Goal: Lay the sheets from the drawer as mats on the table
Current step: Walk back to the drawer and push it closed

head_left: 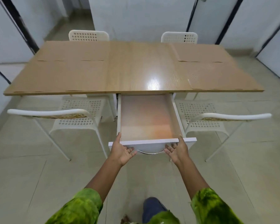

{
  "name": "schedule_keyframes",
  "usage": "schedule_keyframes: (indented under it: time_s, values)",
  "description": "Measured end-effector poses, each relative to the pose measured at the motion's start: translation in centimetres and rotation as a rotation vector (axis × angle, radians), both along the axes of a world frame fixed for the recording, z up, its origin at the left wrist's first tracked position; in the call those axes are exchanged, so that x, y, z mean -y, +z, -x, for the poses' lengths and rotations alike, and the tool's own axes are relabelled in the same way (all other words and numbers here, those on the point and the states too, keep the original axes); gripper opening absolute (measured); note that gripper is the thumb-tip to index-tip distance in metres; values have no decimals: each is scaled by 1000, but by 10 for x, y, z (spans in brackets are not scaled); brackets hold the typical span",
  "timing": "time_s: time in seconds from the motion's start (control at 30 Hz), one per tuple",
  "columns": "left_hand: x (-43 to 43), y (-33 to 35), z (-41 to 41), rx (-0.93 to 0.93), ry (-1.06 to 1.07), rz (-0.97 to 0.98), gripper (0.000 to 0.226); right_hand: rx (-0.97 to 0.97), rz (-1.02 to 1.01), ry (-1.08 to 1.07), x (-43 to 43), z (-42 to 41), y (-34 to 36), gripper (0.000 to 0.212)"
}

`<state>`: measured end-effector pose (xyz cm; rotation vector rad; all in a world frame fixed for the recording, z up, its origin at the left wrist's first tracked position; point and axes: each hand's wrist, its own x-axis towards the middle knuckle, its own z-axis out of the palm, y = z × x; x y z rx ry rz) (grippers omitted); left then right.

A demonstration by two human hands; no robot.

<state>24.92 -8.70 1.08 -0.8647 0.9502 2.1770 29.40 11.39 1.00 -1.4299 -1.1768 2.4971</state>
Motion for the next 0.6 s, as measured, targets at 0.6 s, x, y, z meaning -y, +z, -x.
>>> schedule_keyframes:
  time_s: [0.6]
  values:
    - [-35, 4, 190, -68, -132, 373, 50, 39, -11, 48, -50, 193, -13, 20]
